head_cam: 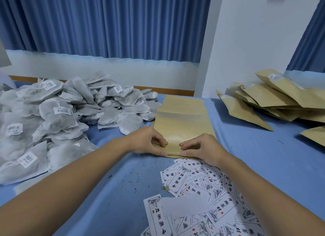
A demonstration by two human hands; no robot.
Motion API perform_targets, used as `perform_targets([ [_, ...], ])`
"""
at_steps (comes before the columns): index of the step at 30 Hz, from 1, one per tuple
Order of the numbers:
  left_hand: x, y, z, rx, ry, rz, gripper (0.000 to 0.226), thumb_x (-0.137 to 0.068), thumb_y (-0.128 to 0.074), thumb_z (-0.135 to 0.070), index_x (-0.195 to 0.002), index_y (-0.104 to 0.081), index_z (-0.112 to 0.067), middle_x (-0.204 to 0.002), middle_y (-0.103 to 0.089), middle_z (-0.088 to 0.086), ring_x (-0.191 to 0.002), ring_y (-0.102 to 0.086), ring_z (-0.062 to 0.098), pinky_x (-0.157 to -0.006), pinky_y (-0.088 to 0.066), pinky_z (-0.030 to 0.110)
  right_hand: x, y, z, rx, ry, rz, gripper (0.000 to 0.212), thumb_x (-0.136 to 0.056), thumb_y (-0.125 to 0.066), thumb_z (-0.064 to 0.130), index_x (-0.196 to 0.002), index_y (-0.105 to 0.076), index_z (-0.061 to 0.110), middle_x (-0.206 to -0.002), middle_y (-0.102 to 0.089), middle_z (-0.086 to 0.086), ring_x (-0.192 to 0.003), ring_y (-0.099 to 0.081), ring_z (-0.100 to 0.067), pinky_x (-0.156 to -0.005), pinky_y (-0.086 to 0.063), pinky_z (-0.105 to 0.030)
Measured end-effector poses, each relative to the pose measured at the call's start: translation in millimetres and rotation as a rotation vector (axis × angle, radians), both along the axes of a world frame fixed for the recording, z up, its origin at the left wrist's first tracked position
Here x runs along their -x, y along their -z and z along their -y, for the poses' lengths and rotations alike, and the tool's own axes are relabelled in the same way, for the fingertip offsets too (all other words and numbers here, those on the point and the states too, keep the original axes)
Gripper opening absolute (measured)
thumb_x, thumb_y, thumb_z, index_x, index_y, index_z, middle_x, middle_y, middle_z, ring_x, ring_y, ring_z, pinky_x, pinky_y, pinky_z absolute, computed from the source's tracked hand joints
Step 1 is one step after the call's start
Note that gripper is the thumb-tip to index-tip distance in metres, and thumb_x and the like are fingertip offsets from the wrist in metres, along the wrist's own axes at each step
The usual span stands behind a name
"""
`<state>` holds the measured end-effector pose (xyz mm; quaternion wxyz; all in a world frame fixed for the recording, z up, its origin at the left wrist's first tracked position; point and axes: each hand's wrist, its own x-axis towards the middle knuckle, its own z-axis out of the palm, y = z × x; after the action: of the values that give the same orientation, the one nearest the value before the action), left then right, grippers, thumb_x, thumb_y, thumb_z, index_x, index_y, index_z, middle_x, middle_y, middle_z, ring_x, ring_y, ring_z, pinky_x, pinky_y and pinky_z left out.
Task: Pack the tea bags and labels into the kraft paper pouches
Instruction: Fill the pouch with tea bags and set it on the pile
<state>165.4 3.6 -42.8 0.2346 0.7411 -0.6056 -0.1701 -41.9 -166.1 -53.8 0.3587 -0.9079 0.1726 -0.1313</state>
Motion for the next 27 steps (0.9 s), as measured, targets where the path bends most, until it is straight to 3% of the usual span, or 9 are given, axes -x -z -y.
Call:
perform_targets([
  [6, 5.9, -1.3, -2.5, 0.04, 0.018, 0.146, 0.027, -0.082, -0.077, -0.041, -0.103, -0.077, -0.024, -0.111, -0.072, -0.02, -0.1, -0.064, -0.007, -0.092, -0.052, 0.021, 8.7, 9.9, -13.7, 0.502, -0.083, 0.022, 0.02, -0.094, -0.069, 0.033, -0.11, -0.078, 0.026, -0.125, -0.068, 0.017, -0.114, -0.064, 0.001, -0.1, -0.05, -0.026],
  [9, 20.4, 0.3, -9.6, 0.176, 0.029, 0.414, 0.028, -0.089, -0.069, -0.041, -0.109, -0.073, -0.022, -0.11, -0.072, -0.012, -0.1, -0.065, 0.008, -0.083, -0.054, 0.031, 9.8, 19.6, -18.4, 0.594, -0.049, 0.056, 0.02, -0.099, -0.06, 0.028, -0.11, -0.077, 0.022, -0.124, -0.07, 0.014, -0.11, -0.068, -0.011, -0.091, -0.054, -0.034],
  [12, 49.6, 17.6, -15.2, 0.581, 0.151, 0.67, 0.019, -0.096, -0.065, -0.024, -0.105, -0.072, -0.009, -0.105, -0.07, 0.004, -0.097, -0.065, 0.025, -0.076, -0.052, 0.035, 7.7, 23.1, -23.5, 0.582, 0.046, 0.079, 0.019, -0.1, -0.058, 0.027, -0.109, -0.074, 0.023, -0.101, -0.076, 0.008, -0.088, -0.07, -0.023, -0.077, -0.054, -0.039],
  [15, 74.5, 29.3, -9.0, 0.649, 0.159, 0.746, 0.011, -0.088, -0.067, -0.006, -0.098, -0.072, -0.003, -0.096, -0.068, 0.01, -0.086, -0.063, 0.03, -0.072, -0.051, 0.041, 9.9, 20.0, -28.1, 0.504, 0.086, 0.154, 0.013, -0.098, -0.061, 0.028, -0.093, -0.073, 0.027, -0.066, -0.066, 0.013, -0.066, -0.063, -0.015, -0.067, -0.053, -0.037],
  [17, 79.0, 27.8, -5.8, 0.642, 0.077, 0.77, 0.017, -0.079, -0.066, 0.002, -0.094, -0.071, -0.006, -0.091, -0.066, 0.008, -0.081, -0.061, 0.029, -0.07, -0.05, 0.041, 13.3, 17.1, -30.5, 0.477, 0.115, 0.217, 0.014, -0.097, -0.063, 0.028, -0.085, -0.071, 0.027, -0.057, -0.062, 0.013, -0.058, -0.059, -0.01, -0.063, -0.052, -0.035],
  [22, 80.0, 23.1, -8.3, 0.645, -0.022, 0.922, 0.014, -0.079, -0.066, 0.0, -0.083, -0.069, -0.014, -0.078, -0.06, 0.001, -0.07, -0.055, 0.024, -0.065, -0.043, 0.036, 15.8, 12.9, -41.8, 0.464, 0.079, 0.288, 0.01, -0.096, -0.066, 0.019, -0.089, -0.073, 0.022, -0.071, -0.066, 0.013, -0.063, -0.058, -0.01, -0.062, -0.051, -0.036],
  [27, 78.0, 26.6, -11.4, 0.683, 0.041, 0.965, 0.016, -0.077, -0.067, 0.002, -0.072, -0.067, -0.013, -0.069, -0.057, 0.002, -0.062, -0.052, 0.023, -0.062, -0.043, 0.033, 11.4, 10.5, -42.5, 0.537, 0.044, 0.094, 0.015, -0.099, -0.057, 0.02, -0.095, -0.071, 0.02, -0.089, -0.068, 0.008, -0.085, -0.062, -0.017, -0.073, -0.051, -0.039],
])
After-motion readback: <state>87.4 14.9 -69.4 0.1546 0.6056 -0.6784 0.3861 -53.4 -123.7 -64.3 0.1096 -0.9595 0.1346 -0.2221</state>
